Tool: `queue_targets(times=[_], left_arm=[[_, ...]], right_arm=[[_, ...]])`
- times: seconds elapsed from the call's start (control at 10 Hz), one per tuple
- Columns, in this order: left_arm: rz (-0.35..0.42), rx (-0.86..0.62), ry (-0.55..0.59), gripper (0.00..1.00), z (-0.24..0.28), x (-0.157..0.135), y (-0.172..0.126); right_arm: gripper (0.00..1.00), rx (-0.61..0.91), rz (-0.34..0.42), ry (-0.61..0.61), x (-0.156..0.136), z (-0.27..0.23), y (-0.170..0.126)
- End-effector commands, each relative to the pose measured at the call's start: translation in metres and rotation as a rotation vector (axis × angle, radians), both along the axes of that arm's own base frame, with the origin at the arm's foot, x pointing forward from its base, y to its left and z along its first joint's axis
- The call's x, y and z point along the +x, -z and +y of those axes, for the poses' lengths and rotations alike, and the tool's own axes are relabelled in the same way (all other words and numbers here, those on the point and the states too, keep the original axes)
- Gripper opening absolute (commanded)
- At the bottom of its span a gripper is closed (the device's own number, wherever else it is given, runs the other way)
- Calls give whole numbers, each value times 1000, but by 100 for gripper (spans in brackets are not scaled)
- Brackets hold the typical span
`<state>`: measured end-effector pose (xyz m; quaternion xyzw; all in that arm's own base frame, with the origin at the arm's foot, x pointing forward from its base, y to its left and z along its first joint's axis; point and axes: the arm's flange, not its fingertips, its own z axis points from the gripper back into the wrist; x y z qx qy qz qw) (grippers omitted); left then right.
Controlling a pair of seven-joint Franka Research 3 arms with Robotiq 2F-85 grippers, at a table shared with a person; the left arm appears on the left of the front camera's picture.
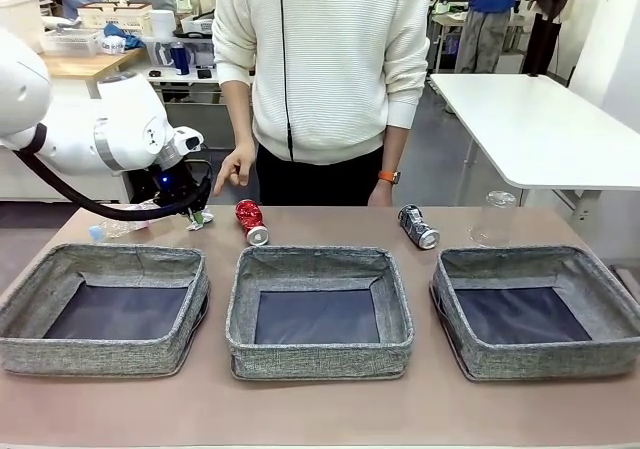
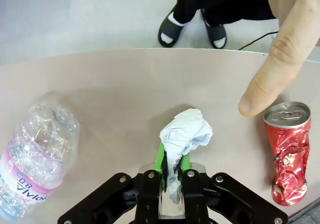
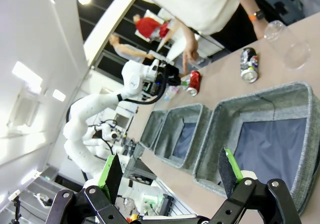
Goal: Sort the waste into the appropriate baskets.
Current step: Pick up the waste item pointed out by the person.
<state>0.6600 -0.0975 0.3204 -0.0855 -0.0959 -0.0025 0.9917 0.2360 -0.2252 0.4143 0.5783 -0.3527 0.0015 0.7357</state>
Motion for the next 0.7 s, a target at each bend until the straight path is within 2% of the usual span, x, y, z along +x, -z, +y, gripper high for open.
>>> queue_targets(times=[0.0,0.1,0.2,0.3,0.4,0.6], left_arm=[[46,8,-11,0,1,-13,-4],[59,29,-46,0,-1,-27,-20],[-12,17,-17,0,-3,-53,-49],[10,-2,-14,0,-8,-88,-87],[55,-41,-42,0,-15,-139,-129],[51,-11,43,0,-15,-221,-173]], right_arm=[[100,3,-36,6,3,-1,-1],[100,3,-36,6,3,-1,-1],[100,3,-36,6,3,-1,-1],[100,3,-36,6,3,-1,-1],[100,3,-36,6,3,-1,-1],[100,3,-36,6,3,-1,-1]])
